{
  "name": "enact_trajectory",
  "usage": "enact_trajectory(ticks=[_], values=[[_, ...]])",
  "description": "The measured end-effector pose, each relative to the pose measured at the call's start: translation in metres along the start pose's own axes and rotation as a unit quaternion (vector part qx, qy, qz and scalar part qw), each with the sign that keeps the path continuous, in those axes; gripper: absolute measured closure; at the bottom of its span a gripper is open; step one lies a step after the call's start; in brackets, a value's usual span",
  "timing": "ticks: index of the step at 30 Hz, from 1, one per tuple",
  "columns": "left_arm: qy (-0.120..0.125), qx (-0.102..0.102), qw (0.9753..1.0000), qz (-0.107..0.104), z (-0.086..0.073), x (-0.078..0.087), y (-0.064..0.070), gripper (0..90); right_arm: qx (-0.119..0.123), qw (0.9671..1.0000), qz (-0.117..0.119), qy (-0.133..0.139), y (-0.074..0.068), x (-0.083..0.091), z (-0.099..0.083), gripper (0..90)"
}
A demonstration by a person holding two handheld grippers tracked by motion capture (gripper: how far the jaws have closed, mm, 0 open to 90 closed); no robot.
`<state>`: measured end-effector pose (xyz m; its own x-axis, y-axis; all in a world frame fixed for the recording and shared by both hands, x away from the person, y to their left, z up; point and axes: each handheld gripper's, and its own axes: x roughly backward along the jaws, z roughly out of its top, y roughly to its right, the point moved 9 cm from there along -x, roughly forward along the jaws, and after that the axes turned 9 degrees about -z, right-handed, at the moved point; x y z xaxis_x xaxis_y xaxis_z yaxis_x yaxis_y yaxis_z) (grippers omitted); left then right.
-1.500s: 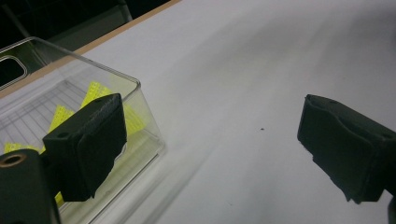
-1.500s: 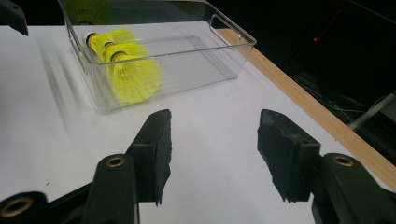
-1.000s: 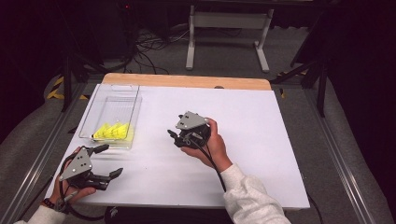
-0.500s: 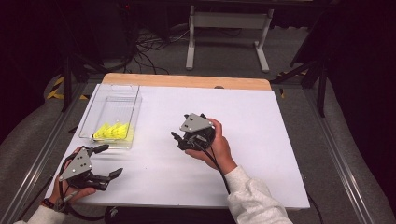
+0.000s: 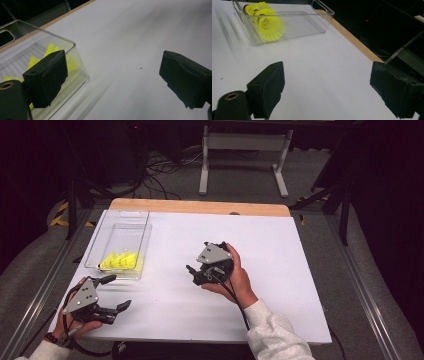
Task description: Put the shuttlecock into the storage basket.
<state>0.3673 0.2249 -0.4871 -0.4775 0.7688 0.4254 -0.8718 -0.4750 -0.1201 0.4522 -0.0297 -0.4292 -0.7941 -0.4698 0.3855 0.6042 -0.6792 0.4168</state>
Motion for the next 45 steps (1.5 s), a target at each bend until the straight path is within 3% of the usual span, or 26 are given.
enact_trajectory(ticks=[5, 15, 45], values=[[0.0, 0.0, 1.0, 0.0, 0.0, 0.0, 0.0, 8.9, -0.001, 0.9999, -0.005, 0.013, 0.002, 0.005, -0.001, 10.9], [0.0, 0.0, 1.0, 0.0, 0.0, 0.0, 0.0, 8.9, 0.014, 0.9996, -0.019, 0.015, 0.007, 0.013, -0.008, 9.2], [0.0, -0.002, 1.0, 0.0, 0.001, -0.001, 0.0, 8.8, 0.025, 0.9988, -0.037, 0.022, 0.018, 0.042, -0.024, 9.6]])
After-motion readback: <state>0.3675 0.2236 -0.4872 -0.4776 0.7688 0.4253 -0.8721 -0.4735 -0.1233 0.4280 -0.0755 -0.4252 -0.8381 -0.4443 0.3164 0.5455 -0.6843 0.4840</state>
